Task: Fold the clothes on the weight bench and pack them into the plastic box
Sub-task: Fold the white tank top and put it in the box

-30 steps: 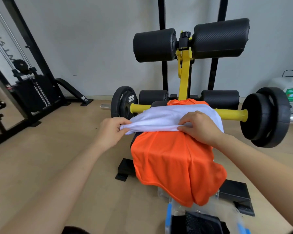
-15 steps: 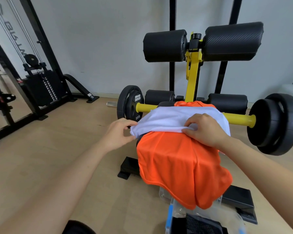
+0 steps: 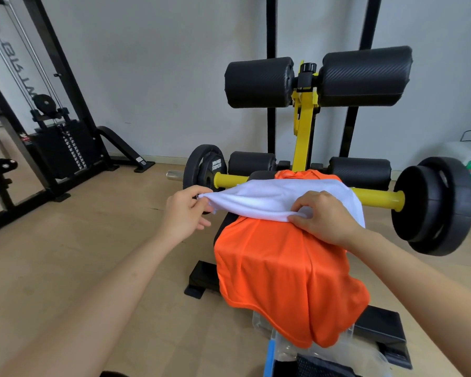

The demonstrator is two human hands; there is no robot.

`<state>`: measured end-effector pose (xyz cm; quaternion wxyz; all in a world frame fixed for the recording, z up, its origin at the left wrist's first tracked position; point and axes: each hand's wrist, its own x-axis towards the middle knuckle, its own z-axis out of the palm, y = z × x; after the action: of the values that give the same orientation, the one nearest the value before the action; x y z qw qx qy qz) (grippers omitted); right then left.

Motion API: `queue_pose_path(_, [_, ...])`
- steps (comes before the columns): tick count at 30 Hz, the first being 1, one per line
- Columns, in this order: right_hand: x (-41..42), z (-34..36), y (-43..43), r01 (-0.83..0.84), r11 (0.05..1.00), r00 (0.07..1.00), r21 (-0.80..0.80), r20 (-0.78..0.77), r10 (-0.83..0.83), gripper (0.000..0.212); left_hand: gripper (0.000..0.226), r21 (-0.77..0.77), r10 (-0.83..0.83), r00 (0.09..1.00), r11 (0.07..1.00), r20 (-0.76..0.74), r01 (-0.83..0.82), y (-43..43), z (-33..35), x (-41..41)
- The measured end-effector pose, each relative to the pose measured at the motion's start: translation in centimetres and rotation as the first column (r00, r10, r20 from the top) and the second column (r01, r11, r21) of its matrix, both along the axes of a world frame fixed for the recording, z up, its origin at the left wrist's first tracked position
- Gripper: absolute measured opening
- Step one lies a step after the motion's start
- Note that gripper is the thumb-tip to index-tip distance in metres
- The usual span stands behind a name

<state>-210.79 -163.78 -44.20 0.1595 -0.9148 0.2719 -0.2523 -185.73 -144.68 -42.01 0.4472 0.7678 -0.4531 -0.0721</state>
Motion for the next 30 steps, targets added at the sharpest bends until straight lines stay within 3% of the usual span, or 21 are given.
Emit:
queue_pose_path(7, [-1.7,0.4,0.0,0.009,1.0,1.0,0.02,0.011,-0.009,0.032,0.044,-0.04,-0.026,1.0,0.999,-0.001,0.026,-1.2,0.0,-1.5])
queue_pose_path(10, [-3.1,0.6,-0.4,0.121,0.992,0.989,-0.03,-0.082,-0.123,0.041,0.051,-0.059,-0.061,0.998,0.996,-0.006,0.06,-2.5,0.6,-3.7])
queue_pose_path(12, [-4.1,0.9,-0.2,0.105,0.994,0.985,-0.01,-0.135,-0.106,0.045,0.06,-0.066,-0.123,0.991,0.99,0.043,0.126,-3.8,0.9,-5.5])
queue_pose_path(16, [-5.7,1.1,-0.1,0.026,0.966,0.998,0.257,-0.07,-0.008,0.041,0.067,0.055,-0.324,0.911,0.945,0.253,0.321,-6.6,0.9,-9.3])
queue_pose_path(18, [-6.1,1.0,-0.7,0.063,0.939,0.998,0.338,0.009,-0.07,0.041,0.062,0.222,-0.457,0.819,0.888,0.346,0.402,-7.6,0.5,-10.5])
queue_pose_path(20, [-6.7,0.5,-1.6,0.1,0.904,0.978,0.416,0.124,-0.165,0.036,0.059,0.282,-0.529,0.784,0.846,0.326,0.453,-8.0,-0.2,-10.9])
queue_pose_path(22, [-7.5,-0.7,-2.7,0.15,0.846,0.925,0.512,0.229,-0.303,0.029,0.053,0.186,-0.497,0.792,0.867,0.354,0.461,-8.0,-0.6,-10.5])
queue_pose_path(24, [-8.5,-2.3,-3.8,0.206,0.759,0.878,0.618,0.226,-0.422,0.028,0.046,0.101,-0.394,0.815,0.915,0.426,0.39,-7.9,-1.2,-9.4])
queue_pose_path(27, [-10.0,-4.5,-4.4,0.238,0.526,0.85,0.816,0.088,-0.52,0.026,0.044,0.107,-0.29,0.831,0.956,0.475,0.273,-7.9,-2.0,-8.1])
queue_pose_path(30, [-10.9,-5.4,-4.6,0.139,0.293,0.878,0.946,0.019,-0.479,0.03,0.045,0.116,-0.295,0.856,0.955,0.426,0.271,-7.8,-2.2,-7.9])
